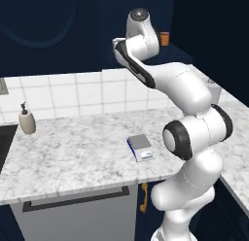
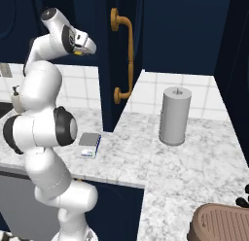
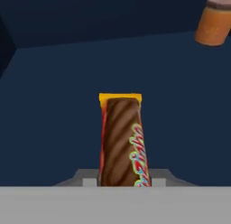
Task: Pick the bar and place it on the digital scale for weighing, and close the cabinet.
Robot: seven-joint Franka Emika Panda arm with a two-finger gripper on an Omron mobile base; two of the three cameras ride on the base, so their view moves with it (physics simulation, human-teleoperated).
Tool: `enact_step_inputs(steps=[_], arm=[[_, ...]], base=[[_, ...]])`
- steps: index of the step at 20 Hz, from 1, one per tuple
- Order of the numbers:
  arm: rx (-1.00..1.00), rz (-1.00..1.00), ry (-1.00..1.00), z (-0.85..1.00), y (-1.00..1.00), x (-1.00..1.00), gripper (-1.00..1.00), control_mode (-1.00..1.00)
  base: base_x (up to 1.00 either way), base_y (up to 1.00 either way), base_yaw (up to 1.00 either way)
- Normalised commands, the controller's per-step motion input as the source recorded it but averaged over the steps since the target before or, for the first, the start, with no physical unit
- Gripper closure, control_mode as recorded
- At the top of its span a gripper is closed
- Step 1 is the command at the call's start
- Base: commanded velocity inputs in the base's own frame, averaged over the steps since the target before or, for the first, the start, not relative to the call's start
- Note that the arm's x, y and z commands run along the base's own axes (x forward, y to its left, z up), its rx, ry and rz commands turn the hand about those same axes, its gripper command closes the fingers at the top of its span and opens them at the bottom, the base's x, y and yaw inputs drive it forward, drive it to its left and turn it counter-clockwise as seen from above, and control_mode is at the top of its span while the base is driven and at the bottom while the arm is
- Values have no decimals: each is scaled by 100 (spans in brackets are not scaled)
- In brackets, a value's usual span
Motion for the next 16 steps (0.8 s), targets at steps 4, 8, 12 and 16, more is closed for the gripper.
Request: enact_step_inputs(steps=[4,8,12,16], arm=[[0,-8,-9,-1,44,-100,100,-100],[12,-31,-14,-10,64,-90,100,-100],[16,-41,-11,-31,61,-71,100,-100],[22,-36,-2,-15,32,-76,100,-100]], base=[[0,0,0],[0,0,0],[0,0,0],[0,0,0]])
